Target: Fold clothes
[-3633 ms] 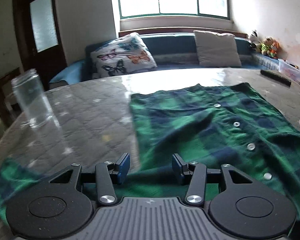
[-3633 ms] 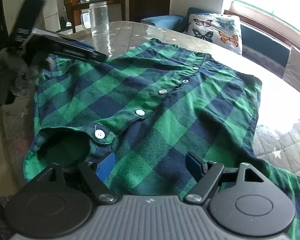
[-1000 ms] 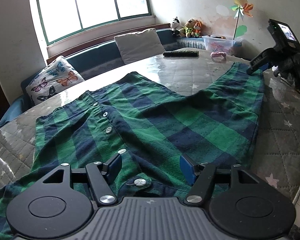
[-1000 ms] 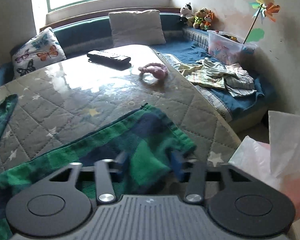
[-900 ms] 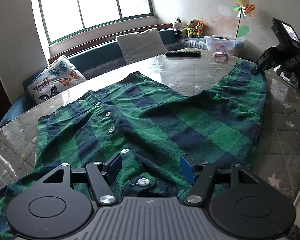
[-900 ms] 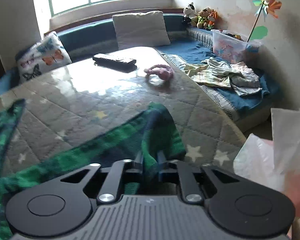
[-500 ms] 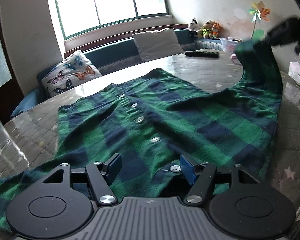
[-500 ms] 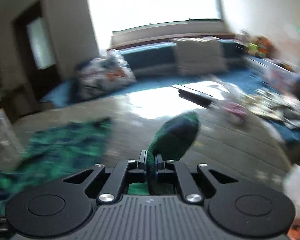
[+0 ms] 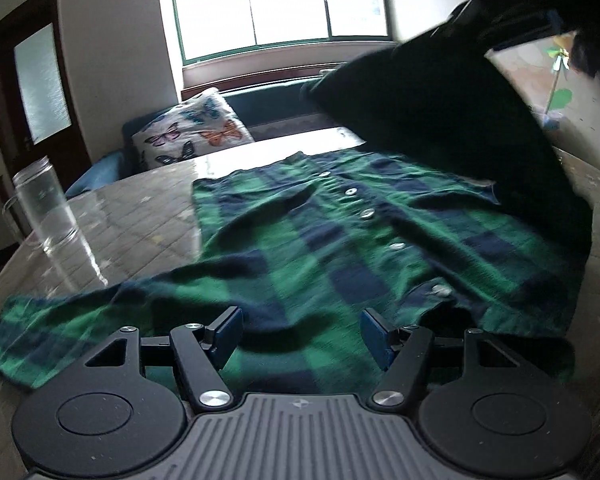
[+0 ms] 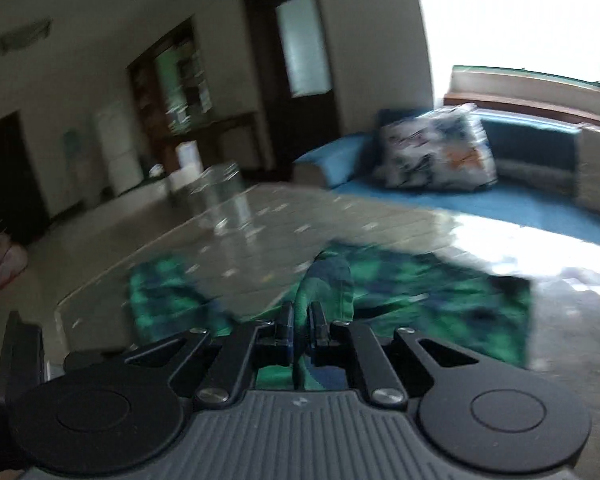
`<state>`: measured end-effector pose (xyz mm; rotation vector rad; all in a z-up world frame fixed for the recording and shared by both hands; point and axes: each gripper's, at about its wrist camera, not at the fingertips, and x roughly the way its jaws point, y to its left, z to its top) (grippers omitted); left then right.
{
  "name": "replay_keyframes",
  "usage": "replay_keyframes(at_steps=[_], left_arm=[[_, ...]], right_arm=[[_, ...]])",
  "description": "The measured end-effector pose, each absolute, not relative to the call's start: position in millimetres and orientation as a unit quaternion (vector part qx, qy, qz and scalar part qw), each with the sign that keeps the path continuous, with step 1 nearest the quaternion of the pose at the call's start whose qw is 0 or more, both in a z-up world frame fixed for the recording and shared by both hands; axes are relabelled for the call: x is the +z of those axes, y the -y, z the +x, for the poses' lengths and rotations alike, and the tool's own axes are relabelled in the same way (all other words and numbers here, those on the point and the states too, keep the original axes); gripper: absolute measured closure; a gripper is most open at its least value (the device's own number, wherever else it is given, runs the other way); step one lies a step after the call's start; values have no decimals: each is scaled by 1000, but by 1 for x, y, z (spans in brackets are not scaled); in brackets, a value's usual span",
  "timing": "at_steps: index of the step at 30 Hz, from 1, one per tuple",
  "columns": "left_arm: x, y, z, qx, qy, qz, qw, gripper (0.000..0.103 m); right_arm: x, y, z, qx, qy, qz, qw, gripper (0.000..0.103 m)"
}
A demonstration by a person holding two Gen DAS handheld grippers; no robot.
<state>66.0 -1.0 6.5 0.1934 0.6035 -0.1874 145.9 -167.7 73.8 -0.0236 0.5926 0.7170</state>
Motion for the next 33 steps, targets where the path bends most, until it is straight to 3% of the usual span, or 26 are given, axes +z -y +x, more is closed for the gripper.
replay_keyframes(at_steps=[4,6,8,17,21,28,29,30,33], left_arm=[[3,-12,62,-80,-302,84,946,35],[1,-16,61,-75,-305,80,946,35],[0,-20,60,-72,-307,76,946,35],[6,-29,68,-69,-310,53,947,37],[4,-26,73,-77,-315,51,945,50],[-2,-16,67,-69,-286,129,947,49],[-2,-14,67,-73,-282,137,947,53],[-2,-13,67,-77,-279,146,946,70],[-1,-9,70,-90,-267,167,945,90]], right_arm=[[56,128,145,377,-312,-21,872,95],[47,115,142,397,-328,-24,857,89],[43,112,135,406,-331,-24,852,70],[36,170,115,351,-341,-63,870,52],[18,209,100,305,-369,-81,874,51],[-10,257,70,249,-402,-90,876,48],[-12,261,67,247,-406,-82,876,48],[-14,264,68,244,-407,-78,877,48],[-19,270,69,238,-408,-64,879,48]])
